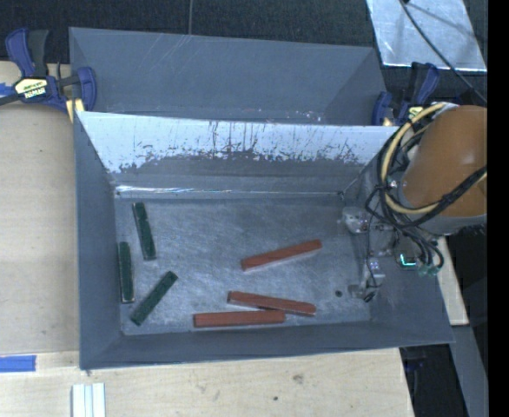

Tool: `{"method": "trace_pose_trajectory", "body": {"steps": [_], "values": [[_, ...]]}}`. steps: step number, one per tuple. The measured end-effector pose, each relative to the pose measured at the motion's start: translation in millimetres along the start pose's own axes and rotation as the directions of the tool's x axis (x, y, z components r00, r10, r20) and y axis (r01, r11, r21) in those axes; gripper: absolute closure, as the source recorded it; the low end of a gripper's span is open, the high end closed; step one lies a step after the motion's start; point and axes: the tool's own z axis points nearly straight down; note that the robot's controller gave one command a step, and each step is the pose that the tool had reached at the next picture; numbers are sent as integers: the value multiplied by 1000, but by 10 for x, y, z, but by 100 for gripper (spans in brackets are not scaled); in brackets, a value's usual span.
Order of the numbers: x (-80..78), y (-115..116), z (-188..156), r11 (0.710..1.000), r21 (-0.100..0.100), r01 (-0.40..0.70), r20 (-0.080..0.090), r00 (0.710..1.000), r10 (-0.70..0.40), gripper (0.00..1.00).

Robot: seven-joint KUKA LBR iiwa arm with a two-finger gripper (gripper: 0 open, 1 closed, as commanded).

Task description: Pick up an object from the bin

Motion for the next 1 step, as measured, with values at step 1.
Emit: {"method": "trace_pose_trajectory", "body": {"steps": [1], "values": [[-593,716,922,999,-2,35,8,999,-35,0]]}}
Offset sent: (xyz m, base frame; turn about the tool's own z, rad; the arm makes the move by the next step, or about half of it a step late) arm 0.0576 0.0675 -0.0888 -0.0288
